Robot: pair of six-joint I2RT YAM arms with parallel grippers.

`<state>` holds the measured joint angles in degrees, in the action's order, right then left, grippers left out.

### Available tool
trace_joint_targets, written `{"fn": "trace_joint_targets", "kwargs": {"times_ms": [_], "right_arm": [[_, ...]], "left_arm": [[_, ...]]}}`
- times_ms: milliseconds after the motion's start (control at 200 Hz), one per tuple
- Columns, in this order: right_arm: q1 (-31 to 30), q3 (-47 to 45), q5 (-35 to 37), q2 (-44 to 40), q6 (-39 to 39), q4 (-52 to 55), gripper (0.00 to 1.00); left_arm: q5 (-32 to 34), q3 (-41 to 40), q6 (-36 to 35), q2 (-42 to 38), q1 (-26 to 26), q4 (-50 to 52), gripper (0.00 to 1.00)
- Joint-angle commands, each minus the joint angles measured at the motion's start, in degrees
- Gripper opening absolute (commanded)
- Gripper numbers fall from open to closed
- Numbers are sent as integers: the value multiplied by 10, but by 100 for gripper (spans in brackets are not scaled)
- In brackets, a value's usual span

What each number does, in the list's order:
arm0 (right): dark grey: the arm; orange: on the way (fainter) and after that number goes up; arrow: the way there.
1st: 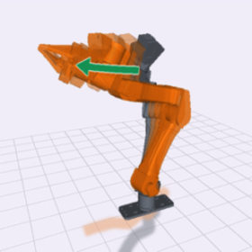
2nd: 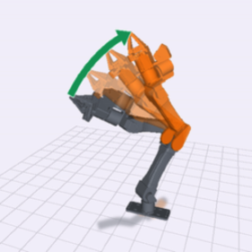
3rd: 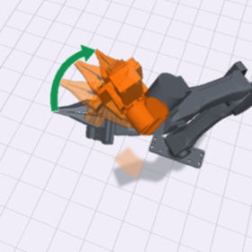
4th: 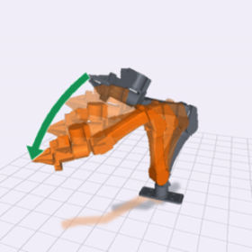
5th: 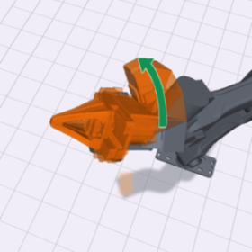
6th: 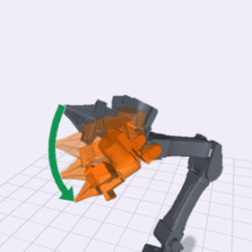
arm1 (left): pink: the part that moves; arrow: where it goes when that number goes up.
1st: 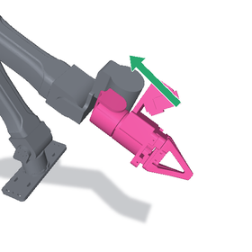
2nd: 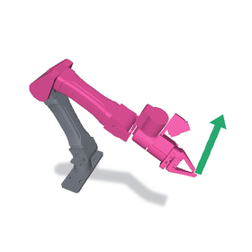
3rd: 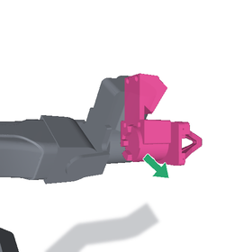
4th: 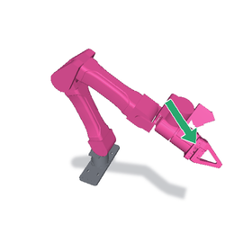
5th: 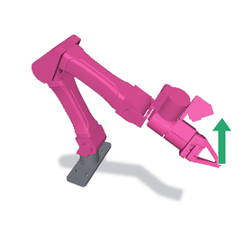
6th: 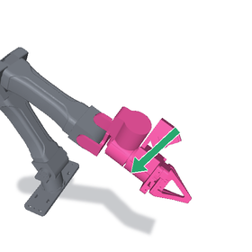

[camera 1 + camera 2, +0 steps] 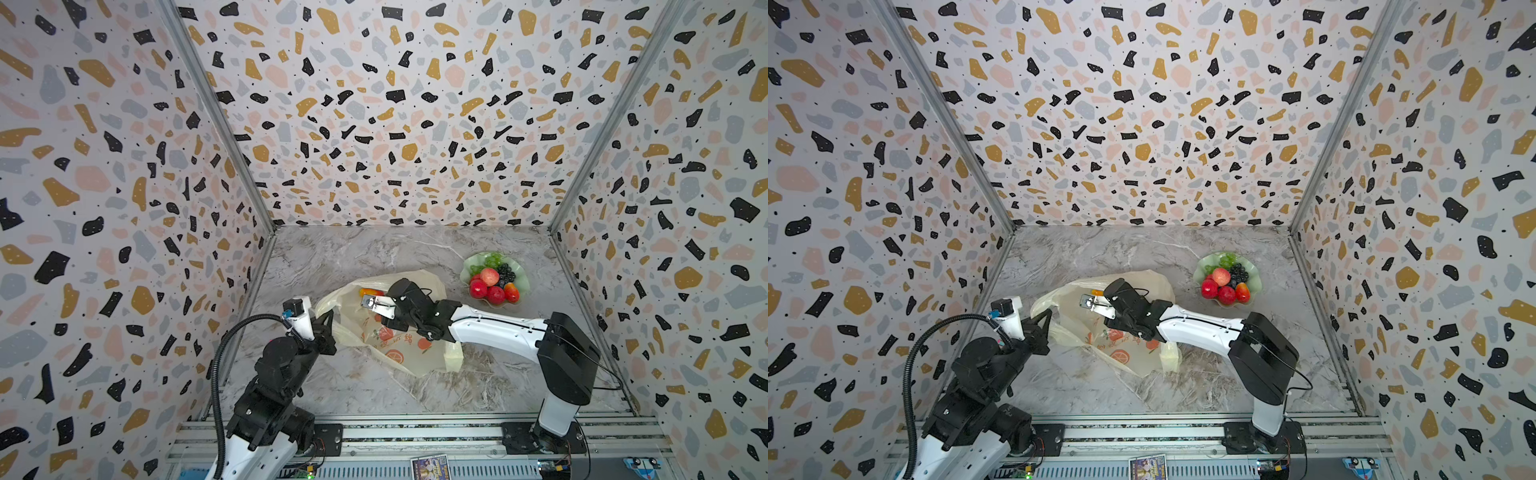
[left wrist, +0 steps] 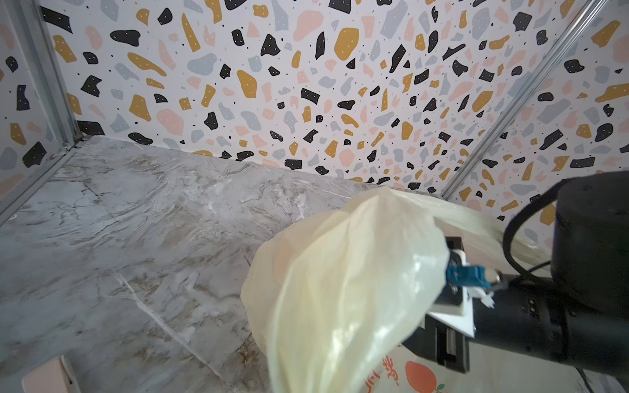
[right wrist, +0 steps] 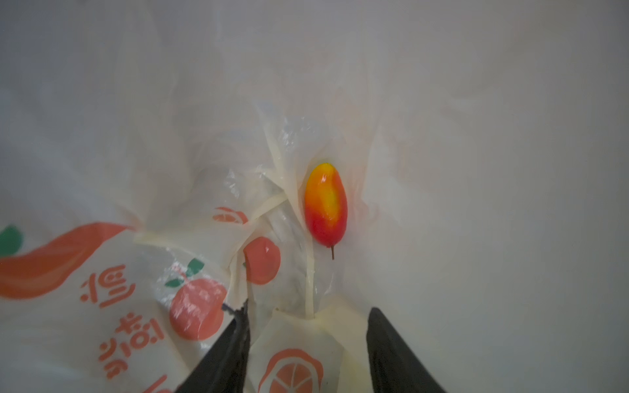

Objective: Take fruits out of the plastic bag
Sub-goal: Adjust the plastic bag at the center of the board.

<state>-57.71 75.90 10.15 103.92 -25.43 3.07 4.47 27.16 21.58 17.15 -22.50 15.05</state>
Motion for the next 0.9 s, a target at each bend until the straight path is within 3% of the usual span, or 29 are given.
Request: {"fn": "trace_joint_targets", "kwargs": {"times_ms": [0,130,365,566,896], "right_arm": [[6,35,7,17,112,16,56],[24,45,-13,36,199,11,57],[84,15,-141,45,377,-65,58],[99,-14,-223,61,491,-157,59],[40,-15,-161,80,524,-229,59]], "left_arm": [[-7,-3,-9,-10,3,-23,7],[-9,-5,-10,-10,3,-25,7],[-15,-4,-11,-3,3,-24,6],[-16,-4,-12,0,3,-26,5],[-14,-3,-13,19,4,-24,4]]}}
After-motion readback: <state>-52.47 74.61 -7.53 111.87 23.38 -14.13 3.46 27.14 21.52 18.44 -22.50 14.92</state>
